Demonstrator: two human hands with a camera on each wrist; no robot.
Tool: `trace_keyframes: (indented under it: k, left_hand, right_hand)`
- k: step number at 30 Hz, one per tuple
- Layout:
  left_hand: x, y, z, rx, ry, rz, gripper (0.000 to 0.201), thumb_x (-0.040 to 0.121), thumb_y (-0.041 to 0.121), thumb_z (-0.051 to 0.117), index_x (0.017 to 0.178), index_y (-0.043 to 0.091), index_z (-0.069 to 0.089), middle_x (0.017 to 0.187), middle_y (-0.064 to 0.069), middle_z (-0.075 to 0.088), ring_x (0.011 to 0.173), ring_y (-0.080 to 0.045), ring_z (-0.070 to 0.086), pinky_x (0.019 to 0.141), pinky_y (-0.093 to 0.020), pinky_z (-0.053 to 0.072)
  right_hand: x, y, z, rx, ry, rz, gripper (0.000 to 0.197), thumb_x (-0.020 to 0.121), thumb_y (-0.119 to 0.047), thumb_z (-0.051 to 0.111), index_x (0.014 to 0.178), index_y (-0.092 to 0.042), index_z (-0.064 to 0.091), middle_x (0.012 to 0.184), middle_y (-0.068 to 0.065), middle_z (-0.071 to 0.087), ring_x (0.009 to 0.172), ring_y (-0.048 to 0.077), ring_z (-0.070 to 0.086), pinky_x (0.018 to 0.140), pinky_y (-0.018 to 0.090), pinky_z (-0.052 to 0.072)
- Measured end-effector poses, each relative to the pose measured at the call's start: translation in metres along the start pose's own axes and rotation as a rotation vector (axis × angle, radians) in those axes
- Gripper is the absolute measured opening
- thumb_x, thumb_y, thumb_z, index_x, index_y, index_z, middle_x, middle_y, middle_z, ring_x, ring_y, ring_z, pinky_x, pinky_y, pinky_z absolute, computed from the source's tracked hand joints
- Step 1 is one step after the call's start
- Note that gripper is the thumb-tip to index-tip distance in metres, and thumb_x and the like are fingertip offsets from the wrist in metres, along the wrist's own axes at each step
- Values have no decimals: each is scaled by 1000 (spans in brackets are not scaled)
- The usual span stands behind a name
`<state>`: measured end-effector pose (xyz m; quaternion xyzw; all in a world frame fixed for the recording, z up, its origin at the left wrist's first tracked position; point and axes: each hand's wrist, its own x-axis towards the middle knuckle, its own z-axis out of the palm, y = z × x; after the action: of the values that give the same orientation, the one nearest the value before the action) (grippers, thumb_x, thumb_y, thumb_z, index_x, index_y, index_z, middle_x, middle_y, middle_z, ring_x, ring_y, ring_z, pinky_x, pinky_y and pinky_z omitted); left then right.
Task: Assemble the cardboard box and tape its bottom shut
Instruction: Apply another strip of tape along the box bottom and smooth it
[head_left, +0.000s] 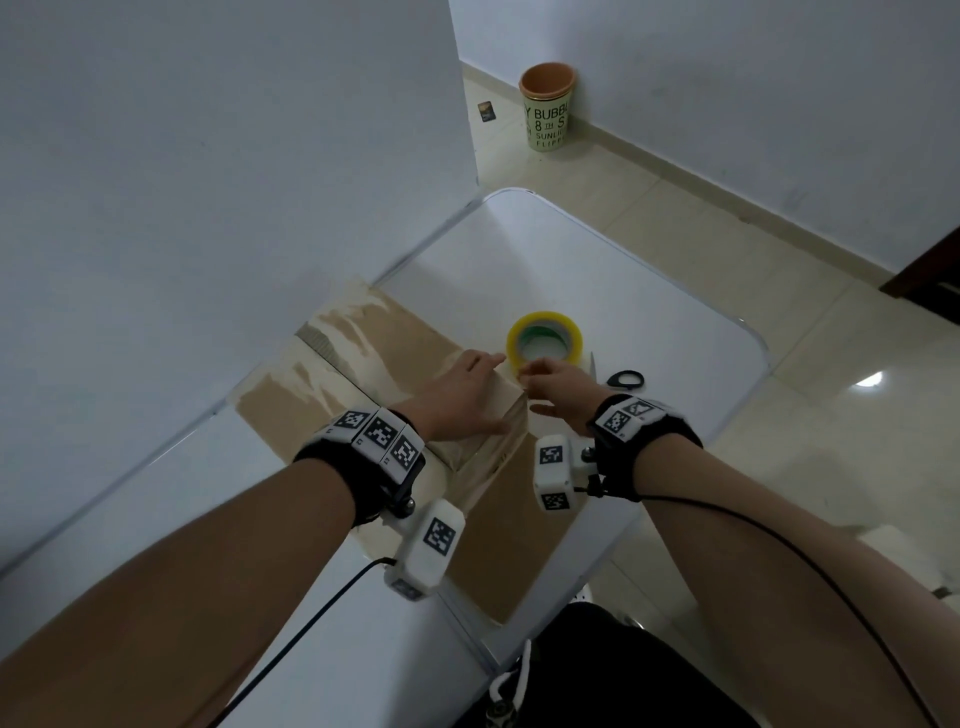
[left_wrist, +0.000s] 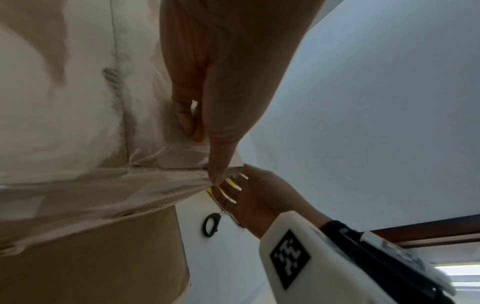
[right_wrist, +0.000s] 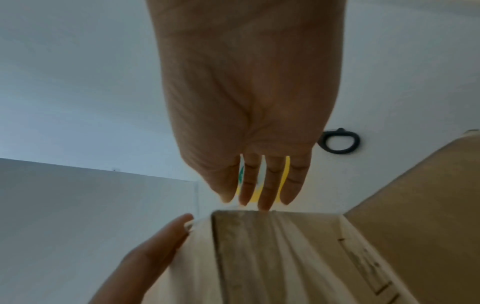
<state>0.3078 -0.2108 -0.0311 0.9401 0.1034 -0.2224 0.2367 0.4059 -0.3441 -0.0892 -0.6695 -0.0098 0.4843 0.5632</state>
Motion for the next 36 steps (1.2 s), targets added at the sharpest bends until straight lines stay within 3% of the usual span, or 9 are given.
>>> trace_keyframes:
  k: [6,10,13,17,23,27,29,33,36]
  left_hand:
    - [-1,0,2,1,15,6,97,81,41,72,153,17,12,153,-5,19,136,-23,33,110,-35,34]
    - [-2,-3,3,-6,10,2,98,81,43,71,154,18,11,157,-3,14,141,-21,27,114,-34,29]
    - [-1,-6,4,-12,16,8,97,82,45,71,154,19,11,157,-2,13,142,-20,24,116,-35,27]
    - [-1,-5,6,4,37,20,94,83,46,69,153,18,14,157,-4,15,142,-21,25,116,-36,27]
    - [0,0,12,98,41,-15,93,83,52,64,153,19,14,156,-1,12,138,-23,31,108,-42,38]
    - [-3,13,24,167,188,-65,66,91,47,52,144,15,29,147,-2,22,114,-28,53,81,-41,50]
    - [-4,14,27,179,213,-47,68,89,38,59,143,11,28,148,-6,22,110,-31,57,73,-37,47]
    - [-13,5,34,215,234,-22,93,88,37,65,150,-2,9,160,-14,-5,139,-28,33,103,-36,42]
    - [-29,-6,42,214,252,18,101,82,37,72,152,2,7,161,-9,-13,142,-29,27,109,-40,36]
  right_hand:
    - [5,9,11,-203,-143,37,34,99,-15,45,132,-10,53,138,12,51,125,26,50,99,31,41]
    - [14,31,4,-95,74,84,12,96,-6,49,93,-12,59,90,12,57,73,16,52,69,30,45]
    - [0,27,-4,198,173,14,36,88,14,28,69,-6,50,68,10,50,63,18,48,59,24,42]
    - [-13,14,4,298,32,-66,41,76,21,15,56,-10,34,55,8,39,54,19,36,51,25,33]
    - [-7,32,-3,-141,26,120,28,93,6,42,74,-9,58,82,9,60,73,19,59,67,26,51]
    - [-6,16,-1,-299,183,-135,26,97,-6,38,96,-6,64,101,6,62,96,20,57,88,36,48]
    - [-12,-1,12,-275,111,-254,31,102,-18,38,115,-3,61,106,5,61,100,17,55,90,33,44]
    - [-15,6,34,-655,31,-367,34,104,-29,34,113,-8,59,102,5,58,95,20,54,83,33,41]
    - [-12,19,34,-719,107,-408,30,104,-32,30,100,-15,55,92,3,55,84,18,51,72,28,35]
